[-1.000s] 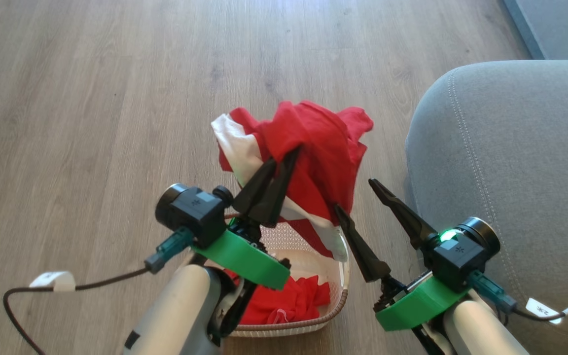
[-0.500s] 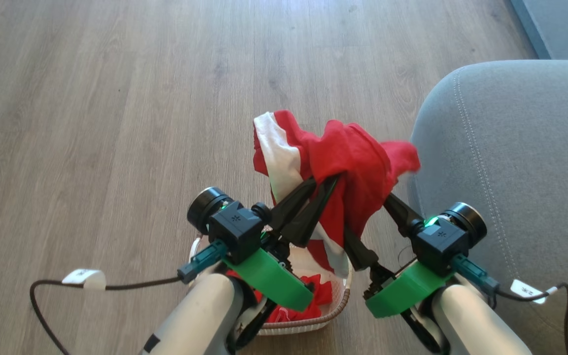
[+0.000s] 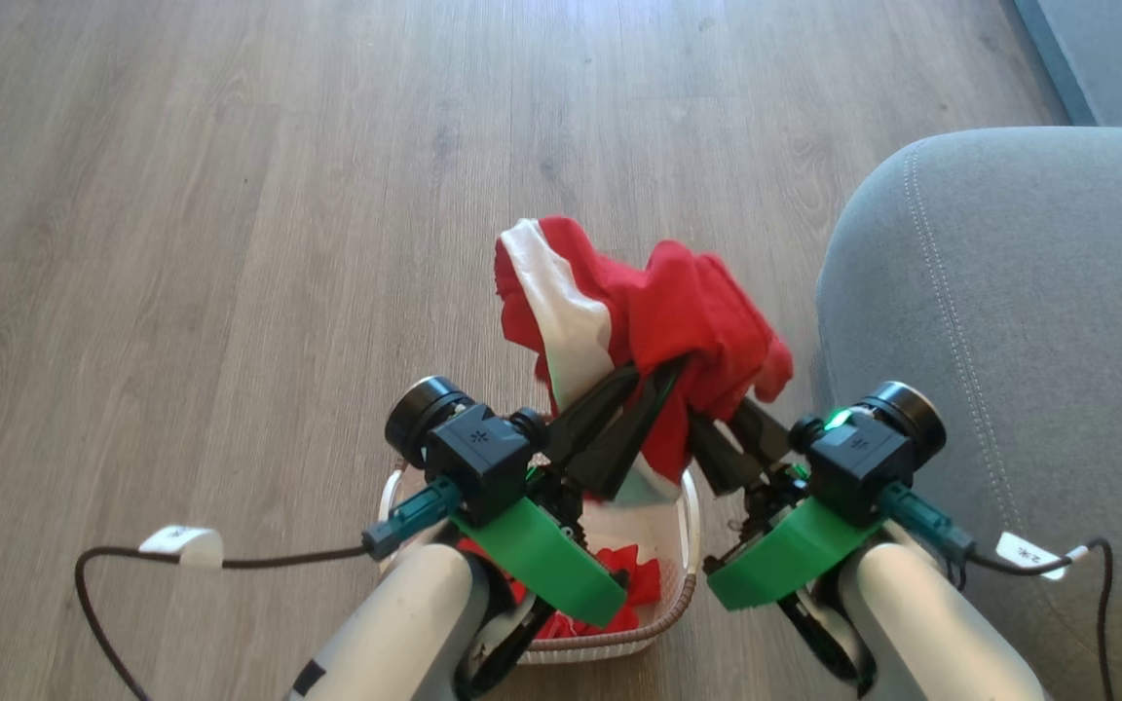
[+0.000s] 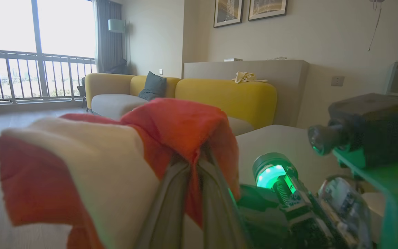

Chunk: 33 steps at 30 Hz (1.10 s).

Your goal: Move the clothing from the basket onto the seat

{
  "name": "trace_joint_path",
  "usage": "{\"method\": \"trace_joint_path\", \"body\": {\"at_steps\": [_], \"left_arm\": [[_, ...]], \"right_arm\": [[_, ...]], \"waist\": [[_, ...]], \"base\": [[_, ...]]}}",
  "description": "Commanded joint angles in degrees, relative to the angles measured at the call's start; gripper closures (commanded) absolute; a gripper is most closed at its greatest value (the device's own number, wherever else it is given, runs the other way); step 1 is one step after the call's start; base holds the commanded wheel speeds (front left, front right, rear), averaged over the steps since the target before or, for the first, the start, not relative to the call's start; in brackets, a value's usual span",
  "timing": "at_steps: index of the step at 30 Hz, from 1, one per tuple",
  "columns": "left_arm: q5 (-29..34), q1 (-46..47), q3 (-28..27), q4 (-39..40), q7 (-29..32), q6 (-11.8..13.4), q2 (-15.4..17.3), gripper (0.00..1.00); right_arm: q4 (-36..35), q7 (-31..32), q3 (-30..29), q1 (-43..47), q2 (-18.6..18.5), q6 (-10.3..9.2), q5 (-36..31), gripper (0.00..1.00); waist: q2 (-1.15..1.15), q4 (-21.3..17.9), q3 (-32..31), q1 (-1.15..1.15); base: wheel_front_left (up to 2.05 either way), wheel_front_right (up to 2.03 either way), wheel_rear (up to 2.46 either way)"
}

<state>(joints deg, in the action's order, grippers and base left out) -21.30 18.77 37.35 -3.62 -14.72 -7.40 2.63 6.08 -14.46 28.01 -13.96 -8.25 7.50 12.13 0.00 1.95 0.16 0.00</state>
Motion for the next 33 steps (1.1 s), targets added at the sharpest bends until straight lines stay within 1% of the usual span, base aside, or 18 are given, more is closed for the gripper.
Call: {"method": "trace_joint_path", "body": {"at_steps": [1,5,6,7,8,14,21,23,28,30,33], "left_arm": [[-0.41,2.88,-1.52,1.25,-0.28,0.01,0.25,1.00],[-0.83,2.73,-1.27,-0.08,-0.28,-0.04,0.25,1.00],[-1.16,2.66,-1.31,-0.41,-0.28,-0.04,0.25,0.86],[-1.65,2.59,-1.43,-0.72,-0.28,-0.05,0.25,0.27],[-1.96,2.62,-1.48,-1.03,-0.28,-0.05,0.25,0.00],[-1.61,2.82,-2.31,-2.55,-0.28,-0.07,0.25,0.00],[0.88,2.24,-2.55,-5.82,-0.28,-0.08,0.25,0.00],[2.82,1.86,-2.99,-8.19,-0.28,-0.04,0.25,0.00],[4.21,-0.05,-7.40,-10.34,-0.28,2.52,0.25,0.00],[5.38,-0.26,-7.84,-10.97,-0.28,2.79,0.25,0.00],[6.61,-1.12,-10.15,-11.94,-0.28,3.74,0.25,0.00]], "right_arm": [[-2.54,-0.54,0.06,-1.82,1.30,-0.01,0.43,1.00],[-3.94,-0.54,-2.07,-1.05,2.16,-0.01,0.70,1.00],[-4.40,-0.54,-2.56,-0.91,2.30,-0.01,0.58,1.00],[-4.82,-0.54,-3.02,-0.76,2.43,-0.01,0.49,1.00],[-5.19,-0.54,-3.46,-0.58,2.58,-0.01,0.49,1.00],[-6.96,-0.54,-6.39,0.08,3.30,-0.01,0.34,1.00],[-8.48,-0.54,-11.70,0.61,3.75,-0.01,0.22,1.00],[-8.98,-0.54,-12.94,0.63,3.63,-0.01,0.12,1.00],[-10.85,-0.54,-16.26,0.91,2.76,-0.01,-0.74,1.00],[-11.19,-0.54,-16.81,0.99,2.73,-0.01,-0.78,1.00],[-12.13,-0.54,-17.97,1.30,2.48,-0.01,-0.87,1.00]], "waist": [[0.00,0.05,-0.02,0.00],[0.00,0.22,-0.12,0.00],[0.00,0.25,-0.14,0.00],[0.00,0.28,-0.16,0.00],[0.00,0.30,-0.18,0.00],[0.00,0.21,-0.24,0.00],[0.00,-0.04,-0.18,0.00],[0.00,-0.17,-0.18,0.00],[0.00,-0.66,0.15,0.00],[0.00,-0.75,0.19,0.00],[0.00,-1.00,0.32,0.00]], "base": [[0.00,0.00,0.00],[0.00,0.00,0.00],[0.00,0.00,0.00],[0.00,0.00,0.00],[0.00,0.00,0.00],[0.00,0.00,0.00],[0.00,0.00,0.00],[0.00,0.00,0.00],[0.00,0.00,0.00],[0.00,0.00,0.00],[0.00,0.00,0.00]]}}
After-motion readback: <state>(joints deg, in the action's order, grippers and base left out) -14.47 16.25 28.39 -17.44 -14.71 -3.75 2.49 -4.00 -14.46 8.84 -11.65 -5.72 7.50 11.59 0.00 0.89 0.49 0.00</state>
